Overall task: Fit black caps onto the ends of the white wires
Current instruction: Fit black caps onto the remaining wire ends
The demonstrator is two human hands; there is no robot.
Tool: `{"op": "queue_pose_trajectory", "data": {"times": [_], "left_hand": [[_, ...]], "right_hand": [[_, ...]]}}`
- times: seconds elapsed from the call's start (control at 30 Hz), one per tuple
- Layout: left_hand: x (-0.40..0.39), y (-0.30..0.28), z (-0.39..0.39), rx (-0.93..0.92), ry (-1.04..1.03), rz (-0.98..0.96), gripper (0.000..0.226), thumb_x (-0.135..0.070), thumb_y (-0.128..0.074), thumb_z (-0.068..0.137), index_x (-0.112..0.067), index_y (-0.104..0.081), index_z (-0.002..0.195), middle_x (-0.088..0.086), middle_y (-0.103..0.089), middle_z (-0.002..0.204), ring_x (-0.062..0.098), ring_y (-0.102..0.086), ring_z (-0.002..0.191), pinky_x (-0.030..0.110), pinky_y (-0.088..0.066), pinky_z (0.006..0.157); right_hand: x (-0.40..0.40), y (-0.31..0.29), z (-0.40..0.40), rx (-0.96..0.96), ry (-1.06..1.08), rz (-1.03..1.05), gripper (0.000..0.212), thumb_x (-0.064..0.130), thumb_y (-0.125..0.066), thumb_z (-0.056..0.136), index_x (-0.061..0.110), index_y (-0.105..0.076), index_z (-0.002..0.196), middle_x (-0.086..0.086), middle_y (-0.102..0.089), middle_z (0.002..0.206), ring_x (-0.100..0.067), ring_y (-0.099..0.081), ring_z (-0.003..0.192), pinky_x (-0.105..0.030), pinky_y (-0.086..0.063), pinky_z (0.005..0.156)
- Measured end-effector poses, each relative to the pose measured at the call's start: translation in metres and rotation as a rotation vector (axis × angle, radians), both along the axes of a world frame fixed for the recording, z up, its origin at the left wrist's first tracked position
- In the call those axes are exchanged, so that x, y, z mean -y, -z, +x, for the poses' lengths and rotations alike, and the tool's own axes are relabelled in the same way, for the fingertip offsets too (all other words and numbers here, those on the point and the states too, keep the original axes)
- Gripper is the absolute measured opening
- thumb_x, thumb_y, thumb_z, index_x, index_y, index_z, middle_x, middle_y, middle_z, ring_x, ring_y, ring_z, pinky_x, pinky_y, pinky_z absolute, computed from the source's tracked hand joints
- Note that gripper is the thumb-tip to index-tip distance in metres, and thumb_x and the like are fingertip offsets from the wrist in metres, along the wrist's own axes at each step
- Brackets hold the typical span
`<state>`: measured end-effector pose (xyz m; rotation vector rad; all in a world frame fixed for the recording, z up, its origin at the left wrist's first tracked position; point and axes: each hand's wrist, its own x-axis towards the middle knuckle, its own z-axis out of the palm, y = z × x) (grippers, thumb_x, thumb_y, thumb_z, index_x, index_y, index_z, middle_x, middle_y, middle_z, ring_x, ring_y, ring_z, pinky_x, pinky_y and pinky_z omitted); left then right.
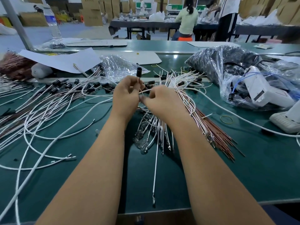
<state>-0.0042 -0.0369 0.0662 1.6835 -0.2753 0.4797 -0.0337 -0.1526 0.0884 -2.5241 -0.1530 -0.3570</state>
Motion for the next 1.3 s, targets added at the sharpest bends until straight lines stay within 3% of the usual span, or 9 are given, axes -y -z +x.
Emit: {"op": "queue_pose_trajectory", "data": {"times": [0.07,0.17,0.5,0.73,0.83,0.93,1.07,1.17,1.3], "left_hand": [[0.002,0.0,0.001,0.048,0.01,0.004,0.022,0.004,-0.046,0.096,-0.015,-0.054,0.087,0.006,-0.065,0.089,0.015,-0.064,0.089,0.024,-0.05,0.086],[0.004,0.0,0.002,0.093,0.083,-0.036,0.02,0.005,-0.046,0.096,-0.012,-0.054,0.09,0.009,-0.067,0.095,0.014,-0.065,0.097,0.02,-0.048,0.09],[0.002,-0.007,0.0,0.24,0.151,-0.097,0.018,0.008,-0.052,0.092,-0.006,-0.062,0.1,0.006,-0.068,0.097,0.004,-0.066,0.093,0.021,-0.048,0.091],[0.002,-0.013,-0.005,0.207,0.227,-0.085,0.019,0.008,-0.05,0.094,-0.005,-0.062,0.101,0.011,-0.067,0.093,0.011,-0.066,0.09,0.026,-0.05,0.09],[0.003,-0.012,-0.005,0.042,0.149,-0.011,0.016,0.005,-0.044,0.096,-0.005,-0.057,0.098,0.005,-0.061,0.075,0.014,-0.061,0.074,0.029,-0.053,0.082],[0.002,-0.005,-0.002,-0.122,0.133,0.078,0.021,-0.001,-0.037,0.098,-0.014,-0.054,0.102,0.003,-0.048,0.065,0.019,-0.047,0.064,0.039,-0.045,0.069],[0.001,0.0,0.0,-0.145,0.158,0.099,0.018,-0.017,-0.04,0.102,-0.011,-0.056,0.095,-0.003,-0.038,0.063,0.013,-0.031,0.055,0.031,-0.03,0.058],[0.002,0.003,0.0,-0.127,0.141,0.189,0.02,-0.018,-0.049,0.099,-0.023,-0.058,0.081,0.0,-0.045,0.066,0.012,-0.034,0.056,0.027,-0.03,0.055],[0.003,0.003,-0.003,-0.145,0.175,0.167,0.019,-0.019,-0.054,0.097,-0.026,-0.059,0.08,0.004,-0.046,0.069,0.005,-0.031,0.048,0.018,-0.027,0.047]], "right_hand": [[0.0,-0.004,-0.003,-0.165,-0.017,-0.176,0.025,0.038,-0.068,0.08,0.016,-0.06,0.072,0.0,-0.061,0.071,-0.02,-0.06,0.071,-0.033,-0.053,0.068],[-0.002,-0.008,-0.006,-0.206,-0.017,-0.253,0.008,0.021,-0.069,0.078,0.016,-0.066,0.083,-0.001,-0.064,0.078,-0.022,-0.062,0.075,-0.038,-0.057,0.076],[0.004,-0.015,-0.007,-0.196,-0.107,-0.177,0.008,0.013,-0.068,0.078,0.016,-0.071,0.084,-0.002,-0.068,0.086,-0.019,-0.064,0.08,-0.033,-0.056,0.076],[0.0,0.002,0.002,0.042,-0.053,0.392,0.011,0.009,-0.065,0.078,0.013,-0.064,0.089,0.004,-0.06,0.071,-0.011,-0.056,0.066,-0.026,-0.043,0.058],[0.002,0.004,0.003,0.081,-0.002,0.67,0.011,0.005,-0.06,0.082,0.013,-0.067,0.083,0.003,-0.06,0.066,-0.01,-0.053,0.06,-0.025,-0.042,0.056],[0.011,0.004,0.006,0.094,0.062,0.873,0.014,0.008,-0.061,0.086,0.018,-0.065,0.077,0.005,-0.059,0.067,-0.008,-0.052,0.061,-0.023,-0.045,0.06],[0.017,0.006,0.01,0.072,0.096,1.114,0.012,0.009,-0.066,0.088,0.016,-0.063,0.079,0.002,-0.057,0.066,-0.007,-0.049,0.053,-0.021,-0.043,0.054],[0.019,0.005,0.012,0.059,0.063,1.235,0.012,0.005,-0.064,0.089,0.013,-0.062,0.081,0.001,-0.054,0.064,-0.006,-0.046,0.048,-0.019,-0.041,0.049],[0.022,0.004,0.013,0.029,0.039,1.382,0.015,0.001,-0.056,0.091,0.01,-0.061,0.08,-0.002,-0.054,0.06,-0.007,-0.046,0.047,-0.018,-0.04,0.047]]}}
